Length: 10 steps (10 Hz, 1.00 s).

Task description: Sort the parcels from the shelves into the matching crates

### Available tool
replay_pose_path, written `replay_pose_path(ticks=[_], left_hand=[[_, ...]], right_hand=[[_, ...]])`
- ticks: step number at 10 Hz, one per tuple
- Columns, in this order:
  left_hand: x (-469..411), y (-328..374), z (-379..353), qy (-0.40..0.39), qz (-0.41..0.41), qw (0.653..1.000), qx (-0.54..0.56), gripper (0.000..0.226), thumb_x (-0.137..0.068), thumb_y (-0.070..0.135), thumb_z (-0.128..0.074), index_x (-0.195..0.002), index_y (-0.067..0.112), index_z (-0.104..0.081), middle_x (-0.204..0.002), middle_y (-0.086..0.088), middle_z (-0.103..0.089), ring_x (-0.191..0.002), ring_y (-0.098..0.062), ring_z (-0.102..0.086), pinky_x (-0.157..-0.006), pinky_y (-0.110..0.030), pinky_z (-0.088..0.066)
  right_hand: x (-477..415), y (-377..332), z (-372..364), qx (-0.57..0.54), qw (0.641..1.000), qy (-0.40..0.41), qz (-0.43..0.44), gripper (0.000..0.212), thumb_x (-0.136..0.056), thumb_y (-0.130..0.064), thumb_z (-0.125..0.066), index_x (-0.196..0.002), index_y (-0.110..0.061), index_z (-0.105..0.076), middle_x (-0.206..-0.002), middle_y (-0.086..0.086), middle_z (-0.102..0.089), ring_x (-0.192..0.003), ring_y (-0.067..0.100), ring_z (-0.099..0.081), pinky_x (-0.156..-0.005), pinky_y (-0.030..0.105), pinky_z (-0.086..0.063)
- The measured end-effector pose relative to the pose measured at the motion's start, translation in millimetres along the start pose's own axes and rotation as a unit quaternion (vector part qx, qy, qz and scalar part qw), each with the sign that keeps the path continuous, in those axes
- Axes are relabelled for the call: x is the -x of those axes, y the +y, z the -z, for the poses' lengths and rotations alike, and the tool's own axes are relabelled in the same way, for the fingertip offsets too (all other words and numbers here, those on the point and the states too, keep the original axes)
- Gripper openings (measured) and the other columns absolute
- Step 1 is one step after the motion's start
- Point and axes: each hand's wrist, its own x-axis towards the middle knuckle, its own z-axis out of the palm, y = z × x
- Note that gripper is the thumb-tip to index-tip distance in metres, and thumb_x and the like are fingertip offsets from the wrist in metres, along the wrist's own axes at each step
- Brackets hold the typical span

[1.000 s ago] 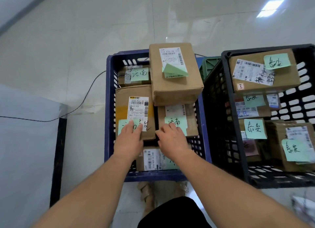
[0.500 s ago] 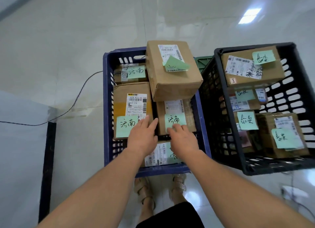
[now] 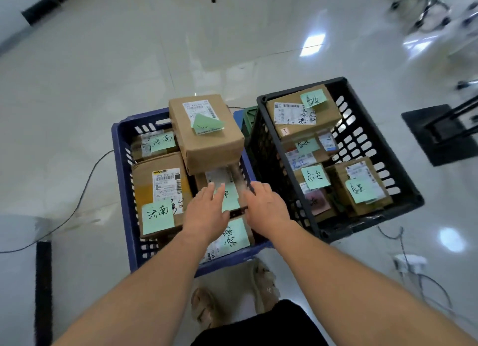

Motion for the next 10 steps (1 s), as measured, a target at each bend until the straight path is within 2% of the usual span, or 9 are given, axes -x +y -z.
replay_pose_path(ticks=[2, 4, 6, 7, 8, 9, 10], left_hand=[[-20, 71, -4, 0.004, -0.036, 0.999, 0.016, 0.067, -0.100, 0.037, -0.039, -0.154, 0.022, -0.003, -0.161, -0.005, -0.003, -0.148, -0.021, -0.006, -0.118, -0.033, -0.010], [-63, 164, -26, -0.004, -0.012, 1.000, 0.024, 0.066, -0.101, 0.037, -0.037, -0.154, 0.021, -0.001, -0.161, -0.003, 0.000, -0.148, -0.019, -0.003, -0.119, -0.032, -0.008], [-92, 266, -72, -0.050, -0.008, 0.999, 0.021, 0.065, -0.100, 0.033, -0.039, -0.154, 0.019, -0.006, -0.161, -0.004, -0.006, -0.147, -0.020, -0.007, -0.118, -0.031, -0.008], [-105, 292, -90, -0.076, -0.001, 0.997, 0.010, 0.065, -0.100, 0.033, -0.039, -0.153, 0.019, -0.005, -0.161, -0.005, -0.007, -0.147, -0.021, -0.007, -0.119, -0.031, -0.006], [-110, 304, -93, -0.087, 0.015, 0.996, 0.003, 0.064, -0.100, 0.033, -0.038, -0.153, 0.020, -0.005, -0.161, -0.005, -0.007, -0.147, -0.021, -0.006, -0.118, -0.031, -0.004], [-112, 308, -88, -0.069, 0.031, 0.997, 0.000, 0.064, -0.099, 0.033, -0.039, -0.153, 0.020, -0.007, -0.160, -0.006, -0.009, -0.147, -0.022, -0.008, -0.119, -0.033, -0.008], [-108, 311, -76, -0.063, 0.027, 0.998, -0.006, 0.065, -0.099, 0.034, -0.041, -0.153, 0.020, -0.008, -0.160, -0.006, -0.009, -0.147, -0.023, -0.008, -0.120, -0.035, -0.011]], right_hand=[[15, 78, 20, 0.000, 1.000, -0.009, -0.028, 0.042, -0.094, -0.022, -0.050, -0.135, -0.016, -0.041, -0.141, 0.011, -0.035, -0.128, 0.029, -0.034, -0.101, 0.039, -0.038], [3, 189, 29, 0.026, 0.999, -0.026, -0.017, 0.043, -0.096, -0.023, -0.046, -0.138, -0.017, -0.038, -0.147, 0.011, -0.030, -0.133, 0.028, -0.030, -0.103, 0.038, -0.037], [16, 308, 8, 0.027, 0.993, -0.103, -0.045, 0.042, -0.091, -0.018, -0.053, -0.131, -0.018, -0.043, -0.140, 0.010, -0.035, -0.126, 0.029, -0.035, -0.095, 0.039, -0.042], [20, 354, -3, 0.040, 0.984, -0.163, -0.054, 0.049, -0.091, -0.019, -0.052, -0.138, -0.019, -0.039, -0.141, 0.010, -0.034, -0.127, 0.029, -0.035, -0.096, 0.041, -0.042], [19, 377, -13, 0.048, 0.964, -0.257, -0.039, 0.050, -0.094, -0.020, -0.050, -0.142, -0.019, -0.036, -0.143, 0.009, -0.033, -0.131, 0.030, -0.032, -0.099, 0.044, -0.042], [19, 380, -15, 0.043, 0.960, -0.274, -0.025, 0.048, -0.094, -0.020, -0.049, -0.140, -0.019, -0.038, -0.142, 0.009, -0.034, -0.129, 0.030, -0.034, -0.097, 0.045, -0.042], [16, 371, -7, 0.049, 0.970, -0.236, -0.008, 0.051, -0.092, -0.017, -0.050, -0.141, -0.020, -0.037, -0.143, 0.008, -0.034, -0.128, 0.029, -0.035, -0.093, 0.042, -0.043]])
